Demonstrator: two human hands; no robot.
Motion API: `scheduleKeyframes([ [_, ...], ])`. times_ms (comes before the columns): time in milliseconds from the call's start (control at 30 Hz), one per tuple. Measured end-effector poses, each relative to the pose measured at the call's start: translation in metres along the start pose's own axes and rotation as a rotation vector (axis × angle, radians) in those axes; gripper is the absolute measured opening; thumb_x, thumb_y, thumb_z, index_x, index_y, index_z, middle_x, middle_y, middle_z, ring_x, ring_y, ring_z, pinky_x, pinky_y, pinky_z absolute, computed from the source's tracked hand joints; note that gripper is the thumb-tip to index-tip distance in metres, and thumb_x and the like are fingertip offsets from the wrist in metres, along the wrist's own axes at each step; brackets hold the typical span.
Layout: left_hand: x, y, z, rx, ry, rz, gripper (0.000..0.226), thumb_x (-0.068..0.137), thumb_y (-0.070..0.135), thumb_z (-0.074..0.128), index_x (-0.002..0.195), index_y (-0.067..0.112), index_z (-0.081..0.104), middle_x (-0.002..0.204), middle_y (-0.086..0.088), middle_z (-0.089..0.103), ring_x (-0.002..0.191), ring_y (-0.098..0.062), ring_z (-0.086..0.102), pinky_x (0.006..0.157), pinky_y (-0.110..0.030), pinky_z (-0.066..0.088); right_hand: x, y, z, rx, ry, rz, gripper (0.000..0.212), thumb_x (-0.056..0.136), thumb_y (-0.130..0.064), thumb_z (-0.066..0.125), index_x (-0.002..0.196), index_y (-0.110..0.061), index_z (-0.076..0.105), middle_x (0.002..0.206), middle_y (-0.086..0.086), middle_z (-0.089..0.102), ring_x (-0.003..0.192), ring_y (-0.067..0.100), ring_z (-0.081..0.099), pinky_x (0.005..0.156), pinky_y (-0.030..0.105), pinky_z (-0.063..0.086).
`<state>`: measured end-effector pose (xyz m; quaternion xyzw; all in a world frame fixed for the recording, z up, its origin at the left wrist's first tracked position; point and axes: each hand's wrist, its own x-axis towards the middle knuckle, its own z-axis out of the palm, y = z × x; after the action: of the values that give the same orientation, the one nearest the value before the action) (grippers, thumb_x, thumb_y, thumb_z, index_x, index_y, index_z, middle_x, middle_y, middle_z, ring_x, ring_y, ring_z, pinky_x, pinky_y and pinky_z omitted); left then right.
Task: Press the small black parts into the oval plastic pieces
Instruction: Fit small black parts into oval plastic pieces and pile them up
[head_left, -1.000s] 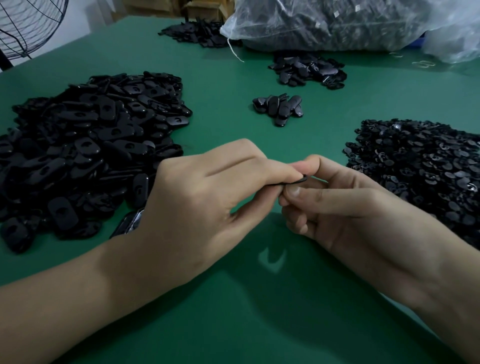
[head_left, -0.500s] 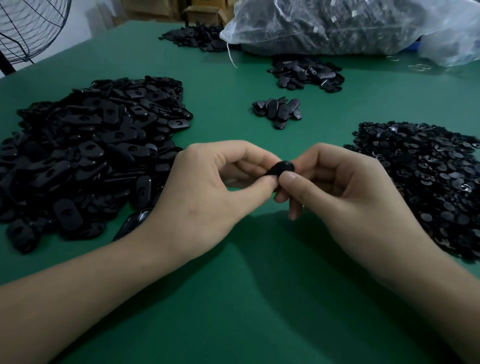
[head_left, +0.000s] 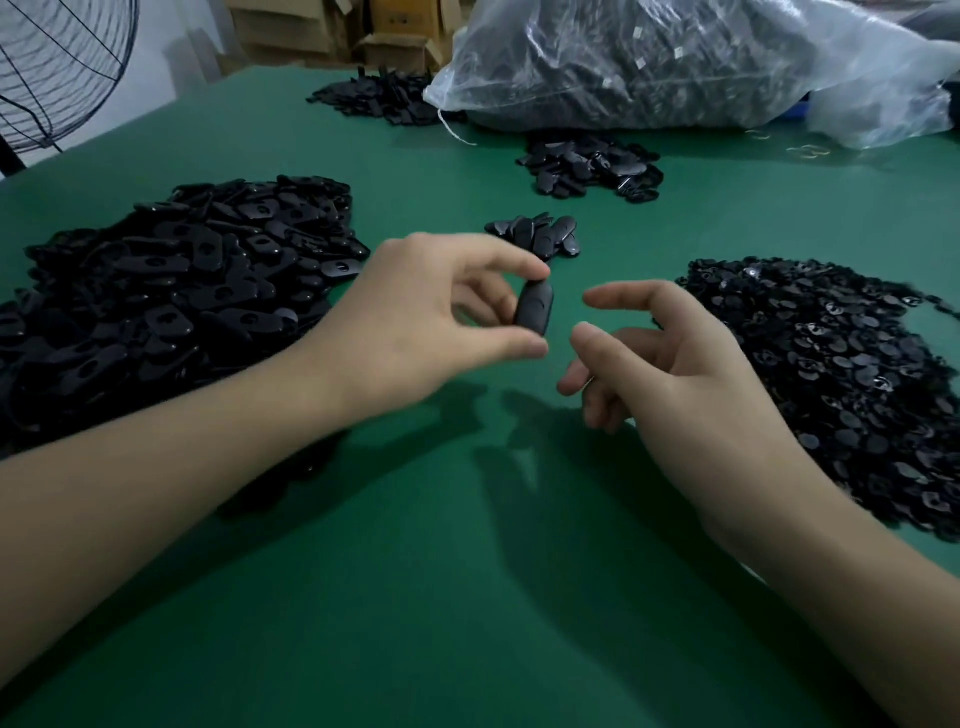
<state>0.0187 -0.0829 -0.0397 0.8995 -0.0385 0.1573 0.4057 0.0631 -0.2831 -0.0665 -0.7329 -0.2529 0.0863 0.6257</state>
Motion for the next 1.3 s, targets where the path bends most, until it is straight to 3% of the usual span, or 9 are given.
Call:
scheduleKeyframes([
  [200, 0.087, -0.024, 0.021, 0.18, 0.071, -0.081, 0.048, 0.078, 0.036, 0.088, 0.122, 0.028, 0.071, 0.113, -0.001, 0.064, 0.104, -0.014, 0.061, 0.095, -0.022, 0.046, 0.002, 0.004, 0.0, -0.048, -0.005, -0.023, 0.017, 0.098, -0.025, 0.063, 0.113, -0.031, 0.057, 0.078, 0.001, 0.073, 0.06, 0.016, 0.063, 0.066, 0.034, 0.046],
  [433, 0.129, -0.045, 0.043, 0.405, 0.073, -0.148, 0.05, 0.086, 0.048, 0.077, 0.133, 0.037, 0.064, 0.129, -0.007, 0.049, 0.131, -0.029, 0.039, 0.112, -0.037, 0.035, 0.003, 0.006, -0.002, -0.069, -0.028, -0.029, 0.018, 0.096, -0.03, 0.062, 0.112, -0.032, 0.057, 0.078, -0.001, 0.072, 0.06, 0.015, 0.063, 0.064, 0.032, 0.045],
  [667, 0.116, -0.039, 0.017, 0.545, 0.06, -0.19, 0.057, 0.096, 0.054, 0.062, 0.146, 0.028, 0.054, 0.144, -0.008, 0.048, 0.139, -0.029, 0.038, 0.116, -0.046, 0.033, 0.003, 0.005, -0.004, -0.09, -0.018, -0.028, 0.014, 0.098, -0.028, 0.063, 0.11, -0.033, 0.058, 0.079, -0.002, 0.073, 0.061, 0.014, 0.063, 0.064, 0.03, 0.045],
  [767, 0.104, -0.035, -0.023, 0.848, -0.09, -0.28, 0.041, 0.096, 0.047, 0.064, 0.133, 0.027, 0.066, 0.141, -0.008, 0.058, 0.132, -0.034, 0.05, 0.11, -0.05, 0.042, 0.003, 0.003, -0.006, -0.118, 0.006, -0.03, 0.012, 0.097, -0.027, 0.064, 0.107, -0.033, 0.06, 0.078, -0.003, 0.073, 0.065, 0.015, 0.064, 0.064, 0.031, 0.049],
  [833, 0.093, -0.037, -0.044, 1.052, -0.147, -0.33, 0.026, 0.095, 0.038, 0.065, 0.115, 0.022, 0.073, 0.123, -0.008, 0.067, 0.114, -0.033, 0.06, 0.094, -0.045, 0.05, 0.003, 0.0, -0.007, -0.147, 0.029, -0.048, 0.011, 0.097, -0.026, 0.064, 0.105, -0.033, 0.061, 0.078, -0.003, 0.072, 0.069, 0.017, 0.064, 0.067, 0.037, 0.052],
  [900, 0.081, -0.041, -0.057, 1.215, -0.145, -0.362, 0.015, 0.096, 0.03, 0.065, 0.101, 0.018, 0.073, 0.104, -0.006, 0.069, 0.098, -0.032, 0.062, 0.077, -0.04, 0.044, 0.004, -0.003, -0.009, -0.169, 0.065, -0.065, 0.011, 0.097, -0.025, 0.064, 0.104, -0.034, 0.061, 0.08, -0.004, 0.072, 0.072, 0.02, 0.065, 0.07, 0.042, 0.053],
  [1033, 0.063, -0.051, -0.06, 1.365, -0.154, -0.413, 0.013, 0.096, 0.024, 0.065, 0.085, 0.017, 0.065, 0.081, -0.003, 0.057, 0.084, -0.029, 0.056, 0.072, -0.037, 0.035, 0.009, -0.006, -0.021, -0.215, 0.177, -0.094, 0.013, 0.098, -0.023, 0.063, 0.103, -0.035, 0.062, 0.082, -0.006, 0.073, 0.07, 0.018, 0.064, 0.065, 0.044, 0.054],
  [1167, 0.056, -0.058, -0.062, 1.366, -0.111, -0.365, 0.006, 0.094, 0.021, 0.069, 0.098, 0.019, 0.072, 0.092, -0.004, 0.068, 0.093, -0.03, 0.064, 0.074, -0.036, 0.035, 0.017, -0.003, -0.034, -0.357, 0.241, -0.122, 0.016, 0.099, -0.017, 0.058, 0.103, -0.032, 0.063, 0.08, -0.006, 0.071, 0.059, 0.006, 0.056, 0.052, 0.022, 0.043],
  [1300, 0.052, -0.061, -0.063, 1.291, -0.063, -0.353, 0.015, 0.091, 0.013, 0.071, 0.102, 0.022, 0.075, 0.101, -0.005, 0.072, 0.099, -0.032, 0.066, 0.076, -0.034, 0.037, 0.02, -0.001, -0.039, -0.638, 0.236, -0.153, 0.015, 0.098, -0.015, 0.058, 0.102, -0.026, 0.067, 0.084, -0.007, 0.065, 0.082, 0.015, 0.06, 0.067, 0.03, 0.048],
])
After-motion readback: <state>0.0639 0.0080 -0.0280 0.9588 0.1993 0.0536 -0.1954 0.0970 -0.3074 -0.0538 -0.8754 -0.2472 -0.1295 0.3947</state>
